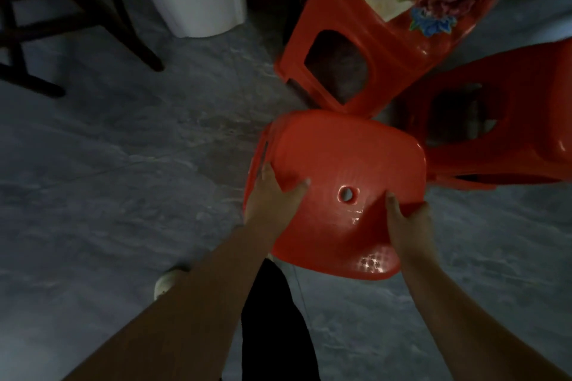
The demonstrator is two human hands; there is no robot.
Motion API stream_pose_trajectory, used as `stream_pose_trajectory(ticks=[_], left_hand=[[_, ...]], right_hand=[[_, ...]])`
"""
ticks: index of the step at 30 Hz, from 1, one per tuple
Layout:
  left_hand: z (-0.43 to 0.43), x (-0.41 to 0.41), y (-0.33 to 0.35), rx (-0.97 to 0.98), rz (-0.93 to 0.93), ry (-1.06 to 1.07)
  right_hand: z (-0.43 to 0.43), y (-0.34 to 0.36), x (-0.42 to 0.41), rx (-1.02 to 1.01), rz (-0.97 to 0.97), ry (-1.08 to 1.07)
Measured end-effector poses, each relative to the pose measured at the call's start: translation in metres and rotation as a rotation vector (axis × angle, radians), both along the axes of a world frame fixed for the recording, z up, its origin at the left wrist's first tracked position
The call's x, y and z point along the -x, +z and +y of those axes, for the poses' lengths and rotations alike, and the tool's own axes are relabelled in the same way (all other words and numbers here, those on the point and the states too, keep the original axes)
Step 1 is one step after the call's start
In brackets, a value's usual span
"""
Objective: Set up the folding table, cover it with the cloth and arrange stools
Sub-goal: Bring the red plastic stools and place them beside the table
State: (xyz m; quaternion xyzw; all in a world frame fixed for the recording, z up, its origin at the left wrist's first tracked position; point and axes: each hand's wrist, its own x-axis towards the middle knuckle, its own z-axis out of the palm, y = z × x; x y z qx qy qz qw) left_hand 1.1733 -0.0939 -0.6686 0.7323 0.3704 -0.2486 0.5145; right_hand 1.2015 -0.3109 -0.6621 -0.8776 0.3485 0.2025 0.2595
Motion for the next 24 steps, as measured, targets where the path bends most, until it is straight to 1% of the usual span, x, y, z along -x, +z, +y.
stream_pose_trajectory(ticks=[4,7,9,14,19,24], left_hand=[[0.049,0.022,0.007,-0.018,0.012,0.173],[0.088,0.045,0.016,-0.012,0.023,0.297],[0.107,0.068,0.019,-0.061,0.022,0.379],[0.143,0.145,0.034,-0.191,-0.057,0.657],[0.186,0.25,0.043,-0.318,-0.08,0.927],[0.199,0.394,0.049,-0.393,-0.02,1.149]], right_hand=[[0.058,0.014,-0.008,-0.01,-0.063,0.148],[0.104,0.023,-0.005,0.054,-0.058,0.294],[0.131,0.028,0.002,0.08,-0.074,0.397],[0.206,0.04,0.025,0.014,-0.091,0.656],[0.289,0.038,0.099,-0.152,-0.105,0.933],[0.358,0.036,0.213,-0.287,-0.092,1.229]])
